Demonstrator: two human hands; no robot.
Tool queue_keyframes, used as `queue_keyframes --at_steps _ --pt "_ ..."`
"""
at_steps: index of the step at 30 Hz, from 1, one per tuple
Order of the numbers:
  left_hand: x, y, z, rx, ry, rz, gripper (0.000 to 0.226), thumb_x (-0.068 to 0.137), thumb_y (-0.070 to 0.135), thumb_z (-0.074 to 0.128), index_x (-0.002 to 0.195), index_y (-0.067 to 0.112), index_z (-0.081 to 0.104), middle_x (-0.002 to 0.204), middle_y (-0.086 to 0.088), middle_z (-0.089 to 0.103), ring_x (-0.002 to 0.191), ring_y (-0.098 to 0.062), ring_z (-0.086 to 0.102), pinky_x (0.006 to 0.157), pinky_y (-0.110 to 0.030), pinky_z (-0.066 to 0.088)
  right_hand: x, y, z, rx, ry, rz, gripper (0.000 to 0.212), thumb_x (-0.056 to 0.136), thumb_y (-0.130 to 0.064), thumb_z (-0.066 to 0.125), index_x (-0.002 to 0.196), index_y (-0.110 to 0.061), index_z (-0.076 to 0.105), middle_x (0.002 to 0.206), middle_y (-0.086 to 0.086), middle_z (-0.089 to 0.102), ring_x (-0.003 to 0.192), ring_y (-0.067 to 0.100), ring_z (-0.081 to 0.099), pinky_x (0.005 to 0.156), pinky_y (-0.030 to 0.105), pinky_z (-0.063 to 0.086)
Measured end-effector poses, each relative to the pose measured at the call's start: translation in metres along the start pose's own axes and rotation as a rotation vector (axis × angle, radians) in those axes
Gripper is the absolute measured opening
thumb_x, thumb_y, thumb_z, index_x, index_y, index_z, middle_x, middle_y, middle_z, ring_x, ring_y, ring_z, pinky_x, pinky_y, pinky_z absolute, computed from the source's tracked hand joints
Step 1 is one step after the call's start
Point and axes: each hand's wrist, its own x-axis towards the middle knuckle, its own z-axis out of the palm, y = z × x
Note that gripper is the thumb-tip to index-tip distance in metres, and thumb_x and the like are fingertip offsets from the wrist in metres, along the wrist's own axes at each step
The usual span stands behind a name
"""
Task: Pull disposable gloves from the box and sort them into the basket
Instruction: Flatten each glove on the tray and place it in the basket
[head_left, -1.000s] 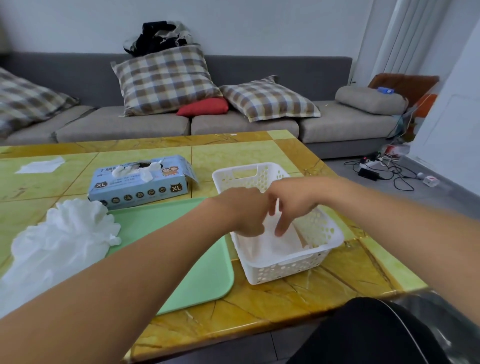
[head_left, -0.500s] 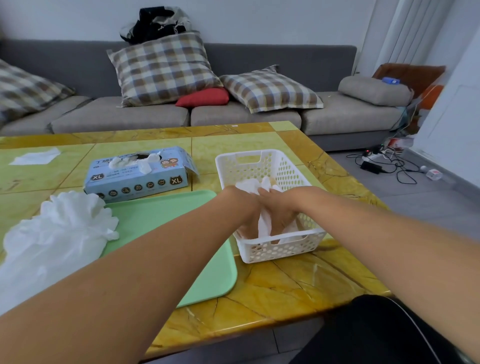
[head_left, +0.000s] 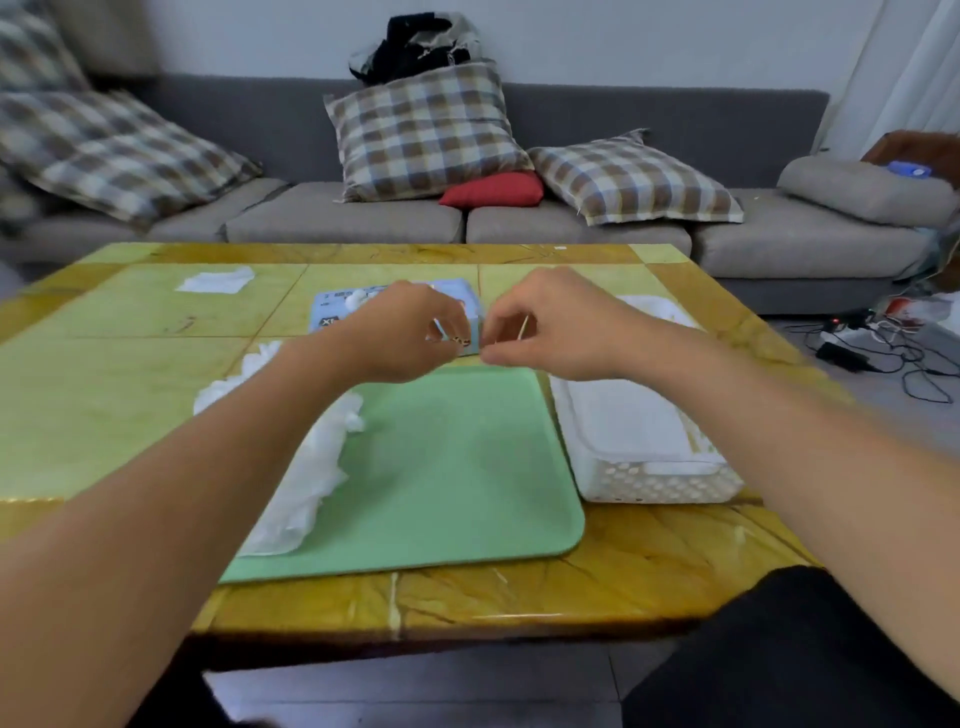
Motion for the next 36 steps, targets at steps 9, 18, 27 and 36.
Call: queue_keyframes --at_steps 9,18,27,36 --pt "-0.102 -0.120 -0.027 -0.050 0.179 -0.292 0.023 0.080 0.026 0.082 0.101 0.024 0.072 0.091 0.008 0.064 0.074 -0.003 0.053 0.066 -0.020 0.039 0.061 -0.094 0.122 0.068 -0.300 -0.237 0.060 0.096 -0.045 0.063 0.151 -0.034 0.042 0.157 -0.006 0.041 0.139 0.016 0.041 0.114 0.033 0.034" --pt "-0.107 -0.128 -0.033 -0.061 -0.351 -0.333 0.102 0.058 0.062 0.087 0.147 0.043 0.040 0.154 0.022 0.034 0.142 -0.007 0.031 0.118 -0.036 0.029 0.076 -0.086 0.143 0.195 -0.300 -0.195 0.013 0.094 -0.022 0.070 0.100 -0.013 0.077 0.095 -0.008 0.070 0.087 0.016 0.064 0.082 0.032 0.049" --pt "-0.098 -0.142 -0.006 -0.048 -0.308 -0.329 0.113 0.070 0.032 0.091 0.158 0.037 0.019 0.163 0.015 0.023 0.148 -0.017 0.028 0.118 -0.040 0.029 0.057 -0.047 0.113 0.589 -0.493 0.097 0.025 0.106 -0.020 0.051 0.104 -0.024 0.076 0.100 -0.001 0.077 0.088 0.009 0.069 0.078 0.025 0.056" --pt "-0.093 -0.145 -0.004 0.079 -0.328 -0.328 0.100 0.077 0.033 0.086 0.155 0.040 0.024 0.159 0.005 0.014 0.145 -0.025 0.019 0.117 -0.049 0.030 0.042 -0.027 0.096 0.604 -0.921 0.183 0.025 0.106 -0.018 0.050 0.112 -0.010 0.073 0.102 0.005 0.072 0.095 0.018 0.067 0.086 0.033 0.055"
